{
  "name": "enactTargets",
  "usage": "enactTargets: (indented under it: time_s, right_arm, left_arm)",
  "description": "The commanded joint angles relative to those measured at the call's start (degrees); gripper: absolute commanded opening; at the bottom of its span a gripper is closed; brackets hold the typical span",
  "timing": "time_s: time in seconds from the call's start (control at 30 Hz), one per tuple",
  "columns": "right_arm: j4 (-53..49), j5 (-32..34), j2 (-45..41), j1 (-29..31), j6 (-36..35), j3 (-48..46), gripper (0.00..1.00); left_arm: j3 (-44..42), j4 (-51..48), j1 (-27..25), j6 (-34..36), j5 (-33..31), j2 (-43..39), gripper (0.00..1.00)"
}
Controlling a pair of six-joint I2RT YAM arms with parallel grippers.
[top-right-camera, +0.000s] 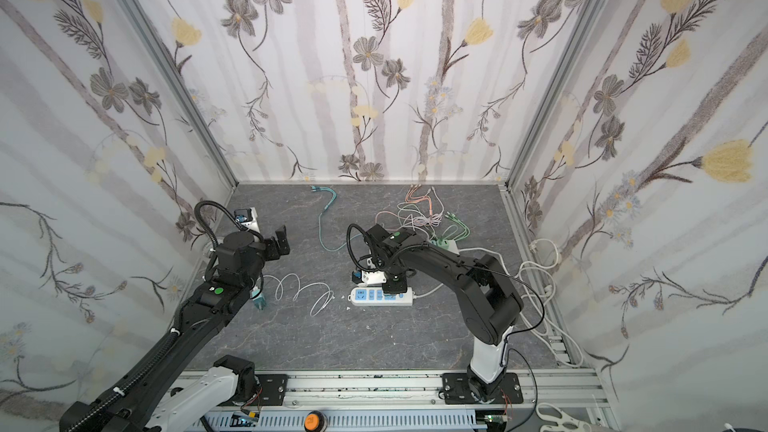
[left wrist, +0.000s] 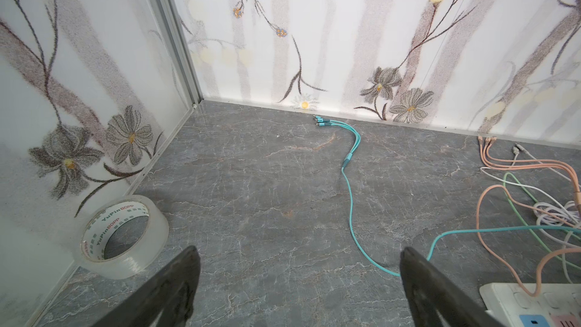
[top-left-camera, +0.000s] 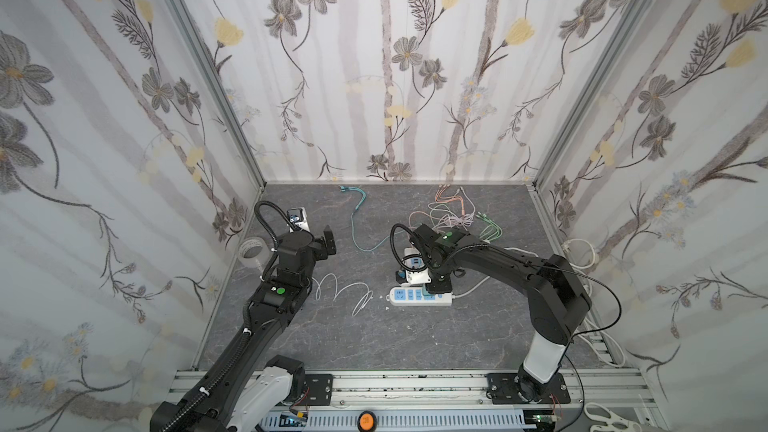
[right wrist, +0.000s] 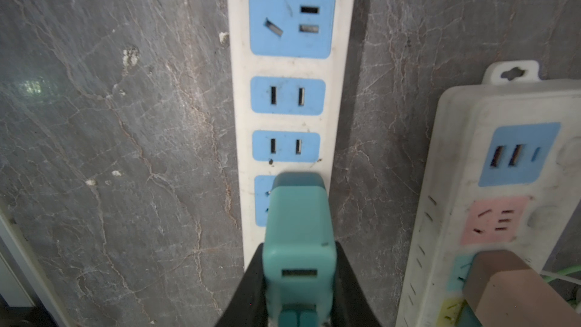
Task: Insert the plug
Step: 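Push the teal charger into the blue-socket strip and open the right gripper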
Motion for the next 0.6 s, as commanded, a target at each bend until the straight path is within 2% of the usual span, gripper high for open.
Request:
enactTargets:
  time_s: [0.0, 0.17, 0.3, 0.37, 0.43, 0.5, 0.53, 0.57]
  right_arm:
    - [3.00, 2.05, 1.22, 0.09, -4.37, -0.84, 0.15]
    - [4.25, 3.88, 2.27, -0.09, -6.32, 0.77, 0.16]
    - [2.77, 4.16, 2.47, -0.18, -6.51, 2.88, 0.20]
    - [1.30, 3.29, 1.85, -0.18, -5.78, 3.29, 0.32]
    - [0.02, 1.49, 0.63, -0.31, -4.63, 2.75, 0.55]
    - [-0.14, 0.12, -0.75, -0.44, -3.39, 1.59, 0.71]
    - [0.07, -0.22, -1.46, -0.44, -2.61, 0.79, 0.98]
    - [0.42, -0.17, -1.93, -0.44, -1.86, 0.13, 0.99]
  left_arm:
    - [0.92, -1.12, 0.13, -0.77, -0.99, 0.17, 1.00]
    - [1.31, -2.17, 0.21, -1.44, -1.07, 0.93, 1.00]
    - [3.59, -6.94, 1.08, -5.71, -4.61, 3.03, 1.00]
    - [5.23, -9.87, 1.88, -7.45, -4.95, 4.59, 1.00]
    - [6.37, -11.87, 2.24, -8.45, -5.02, 6.15, 1.00]
    - [6.76, -12.61, 2.41, -9.39, -5.88, 7.17, 1.00]
    - [6.92, -13.17, 2.48, -10.28, -6.51, 7.66, 1.00]
    - [7.02, -13.74, 2.61, -11.03, -6.67, 8.03, 1.00]
